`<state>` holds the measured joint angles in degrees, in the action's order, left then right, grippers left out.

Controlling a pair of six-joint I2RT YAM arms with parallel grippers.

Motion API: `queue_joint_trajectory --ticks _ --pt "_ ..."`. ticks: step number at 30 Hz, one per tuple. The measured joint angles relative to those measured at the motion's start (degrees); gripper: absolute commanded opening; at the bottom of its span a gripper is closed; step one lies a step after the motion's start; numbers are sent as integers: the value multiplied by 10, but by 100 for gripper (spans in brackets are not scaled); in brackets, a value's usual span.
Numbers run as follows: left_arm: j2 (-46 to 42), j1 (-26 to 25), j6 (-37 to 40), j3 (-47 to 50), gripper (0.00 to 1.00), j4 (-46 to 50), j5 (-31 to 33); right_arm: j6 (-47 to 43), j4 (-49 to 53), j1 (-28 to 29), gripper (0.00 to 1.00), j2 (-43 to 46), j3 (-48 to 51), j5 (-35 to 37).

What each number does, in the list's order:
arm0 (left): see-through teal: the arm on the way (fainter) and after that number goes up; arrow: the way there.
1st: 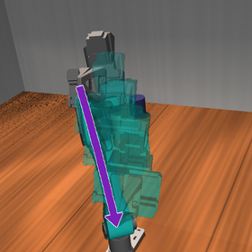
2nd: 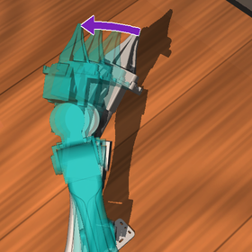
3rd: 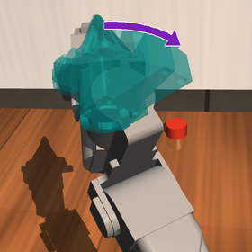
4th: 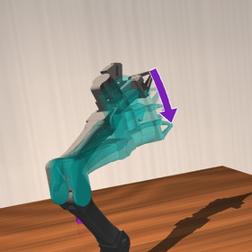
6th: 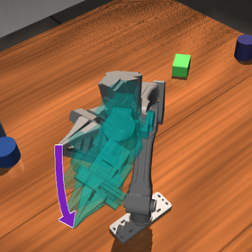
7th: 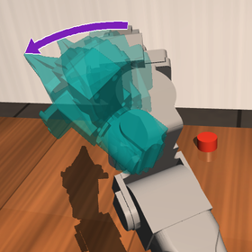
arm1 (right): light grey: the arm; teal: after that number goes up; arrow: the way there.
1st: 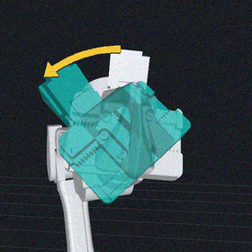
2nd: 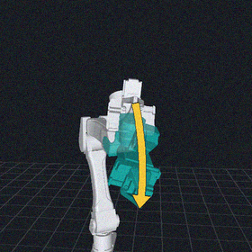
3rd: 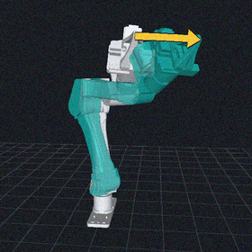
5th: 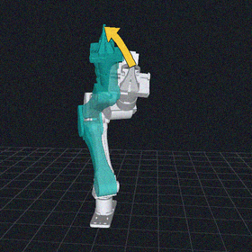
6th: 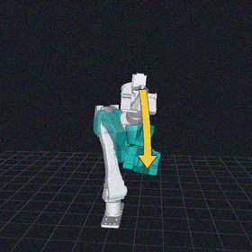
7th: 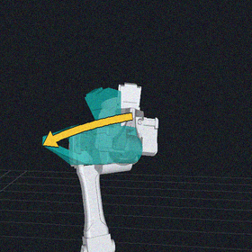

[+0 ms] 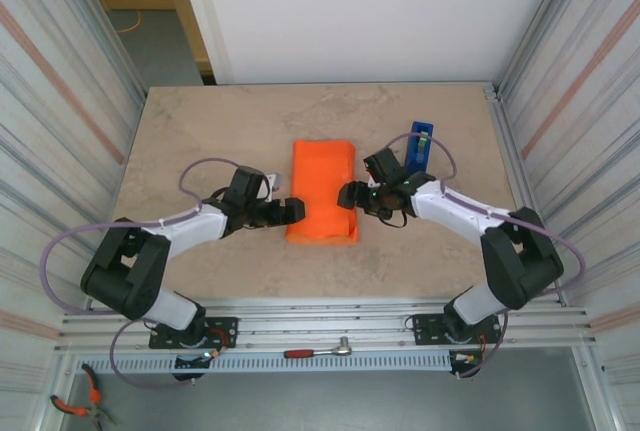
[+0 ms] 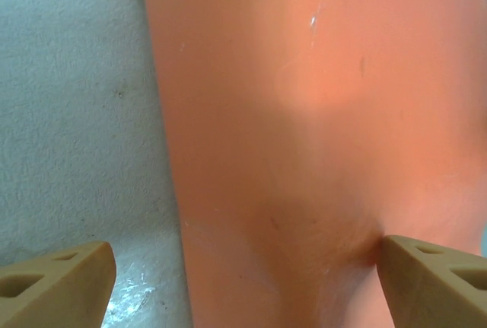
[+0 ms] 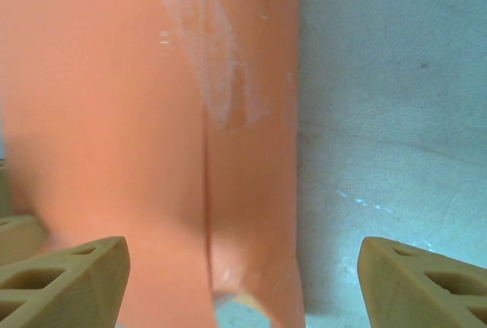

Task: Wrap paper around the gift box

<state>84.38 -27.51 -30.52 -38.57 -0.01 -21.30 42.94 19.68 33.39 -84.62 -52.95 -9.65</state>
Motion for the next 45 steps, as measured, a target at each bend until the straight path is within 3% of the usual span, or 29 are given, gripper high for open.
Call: queue_joint_trajectory --ticks 3,8,18,24,33,45 --pt "-11 0 4 0 98 7 10 8 -4 0 77 56 27 0" --pt "-62 0 7 -3 99 16 34 64 -34 19 77 110 95 -4" --pt "-105 0 -19 -10 99 2 101 244 -140 164 89 96 129 52" --pt "-111 2 -30 -10 99 5 126 364 -233 216 93 68 163 105" --pt "-130 19 -40 -9 99 19 140 463 -347 232 95 37 197 171" --pt "-137 20 -40 -2 99 19 139 498 -463 232 95 -27 201 191"
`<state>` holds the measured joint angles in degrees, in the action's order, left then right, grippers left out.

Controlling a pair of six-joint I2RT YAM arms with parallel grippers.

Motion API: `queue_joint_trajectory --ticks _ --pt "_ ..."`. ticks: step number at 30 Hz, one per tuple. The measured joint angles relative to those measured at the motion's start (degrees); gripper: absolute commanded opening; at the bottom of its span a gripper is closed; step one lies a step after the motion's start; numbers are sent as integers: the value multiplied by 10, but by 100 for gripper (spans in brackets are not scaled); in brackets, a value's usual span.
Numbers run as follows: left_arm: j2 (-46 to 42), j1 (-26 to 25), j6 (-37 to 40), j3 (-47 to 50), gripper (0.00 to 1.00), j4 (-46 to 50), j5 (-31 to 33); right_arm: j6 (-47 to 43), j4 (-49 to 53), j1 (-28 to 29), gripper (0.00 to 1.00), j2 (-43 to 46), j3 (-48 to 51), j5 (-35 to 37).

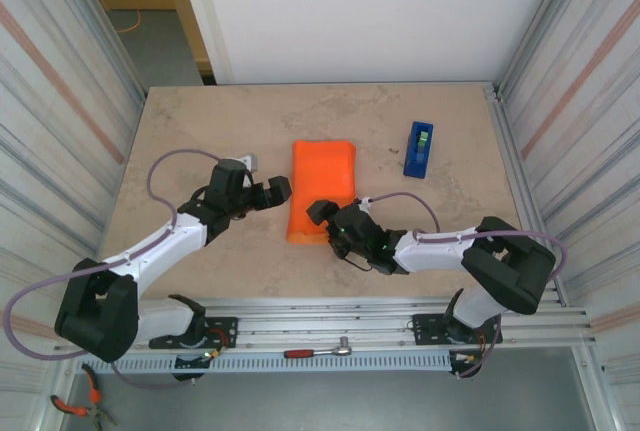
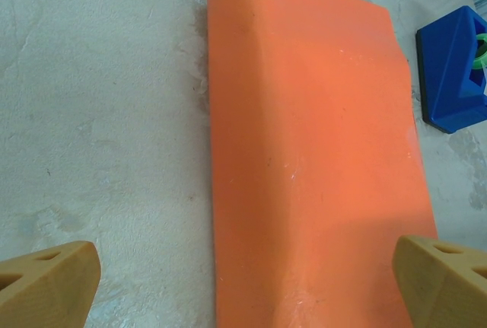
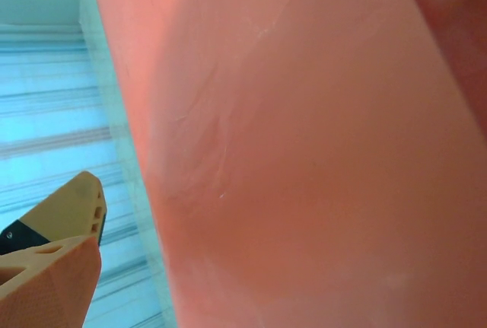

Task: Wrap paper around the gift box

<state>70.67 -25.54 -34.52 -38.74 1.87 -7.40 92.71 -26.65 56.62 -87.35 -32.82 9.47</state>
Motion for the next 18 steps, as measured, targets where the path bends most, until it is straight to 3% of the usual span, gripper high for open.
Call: queue_joint_trajectory --ticks 18 --pt "0 0 0 2 99 -4 -5 12 -84 16 89 -16 39 59"
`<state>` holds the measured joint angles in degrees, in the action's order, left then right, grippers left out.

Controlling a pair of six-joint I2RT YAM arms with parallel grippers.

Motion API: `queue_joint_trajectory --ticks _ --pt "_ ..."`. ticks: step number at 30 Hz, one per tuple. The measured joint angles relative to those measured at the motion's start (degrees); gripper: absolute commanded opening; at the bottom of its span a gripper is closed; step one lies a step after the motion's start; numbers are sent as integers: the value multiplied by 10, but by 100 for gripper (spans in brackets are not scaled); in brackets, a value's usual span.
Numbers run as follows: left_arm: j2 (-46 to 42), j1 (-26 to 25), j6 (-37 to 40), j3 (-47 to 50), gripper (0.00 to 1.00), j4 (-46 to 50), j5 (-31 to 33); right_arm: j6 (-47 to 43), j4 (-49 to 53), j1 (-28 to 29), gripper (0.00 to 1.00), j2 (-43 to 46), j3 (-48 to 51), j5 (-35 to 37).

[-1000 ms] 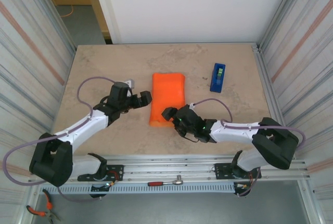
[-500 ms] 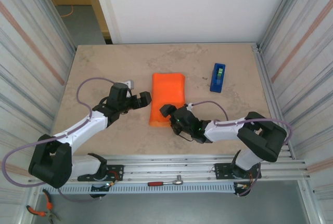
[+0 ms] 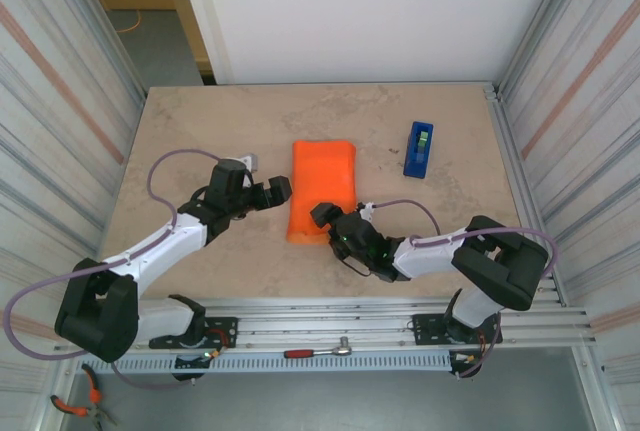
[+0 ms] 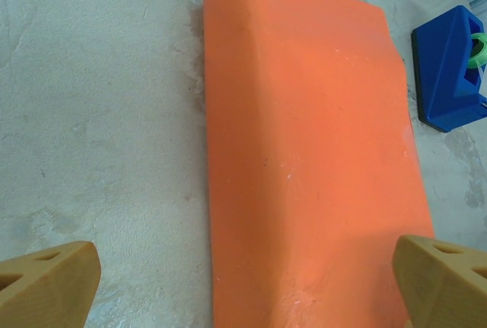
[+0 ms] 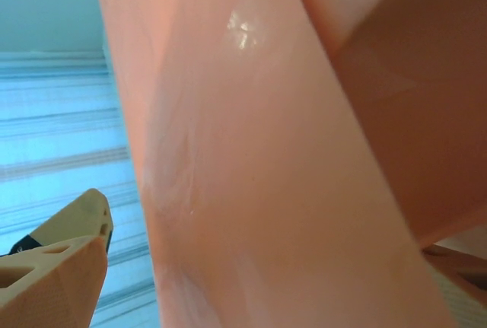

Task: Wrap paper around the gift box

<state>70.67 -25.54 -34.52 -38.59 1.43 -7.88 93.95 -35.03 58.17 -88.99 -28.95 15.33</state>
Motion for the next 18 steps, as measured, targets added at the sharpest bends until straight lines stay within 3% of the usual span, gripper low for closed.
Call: queue_joint_trajectory --ticks 18 --pt "0 0 0 9 99 -13 -11 -50 -22 11 76 28 5 29"
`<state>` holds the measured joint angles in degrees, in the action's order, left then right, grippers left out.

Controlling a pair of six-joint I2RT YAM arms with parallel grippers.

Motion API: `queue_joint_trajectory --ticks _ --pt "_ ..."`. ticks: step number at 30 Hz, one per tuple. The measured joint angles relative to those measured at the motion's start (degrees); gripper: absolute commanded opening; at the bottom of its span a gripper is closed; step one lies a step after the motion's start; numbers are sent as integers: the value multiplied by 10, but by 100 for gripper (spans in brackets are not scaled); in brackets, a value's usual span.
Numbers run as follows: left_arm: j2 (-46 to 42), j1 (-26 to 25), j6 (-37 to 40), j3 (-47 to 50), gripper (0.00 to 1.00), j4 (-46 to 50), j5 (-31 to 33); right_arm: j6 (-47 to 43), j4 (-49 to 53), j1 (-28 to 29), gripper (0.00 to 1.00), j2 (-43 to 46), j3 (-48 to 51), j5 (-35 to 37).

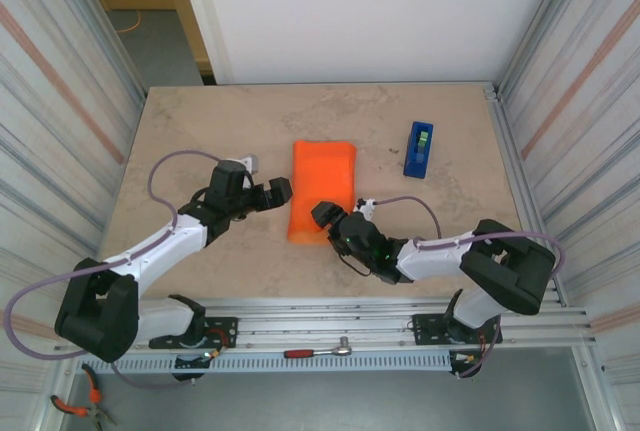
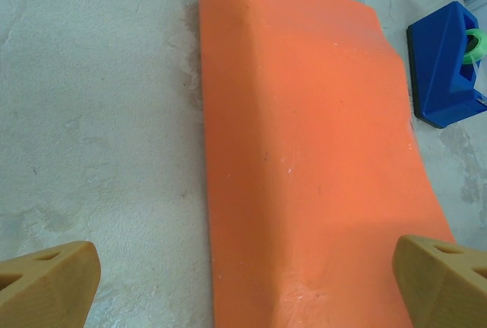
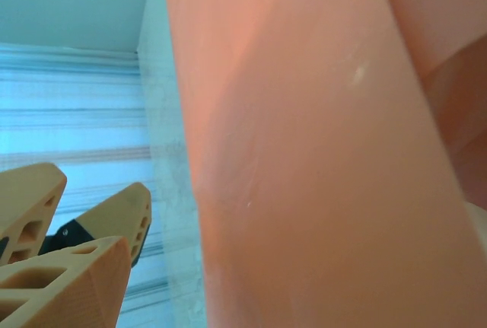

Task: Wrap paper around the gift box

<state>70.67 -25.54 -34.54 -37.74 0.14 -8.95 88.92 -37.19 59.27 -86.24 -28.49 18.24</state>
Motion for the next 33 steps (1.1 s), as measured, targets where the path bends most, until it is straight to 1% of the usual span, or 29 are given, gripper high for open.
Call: queue_joint_trajectory --ticks 7,15,20,23,26,33 --pt "0 0 0 0 99 -4 -4 -13 14 4 71 13 0 3" --pt "2 0 0 0 99 -5 -7 -31 62 8 66 60 0 21" --pt "12 0 0 0 99 -15 -15 -37 81 8 63 66 0 29" --pt "14 0 0 0 99 -17 -17 -37 90 10 64 66 0 30" --pt "14 0 0 0 98 -19 -19 -33 98 15 67 66 0 35" --pt "14 0 0 2 99 -21 -20 -6 103 19 71 73 20 64"
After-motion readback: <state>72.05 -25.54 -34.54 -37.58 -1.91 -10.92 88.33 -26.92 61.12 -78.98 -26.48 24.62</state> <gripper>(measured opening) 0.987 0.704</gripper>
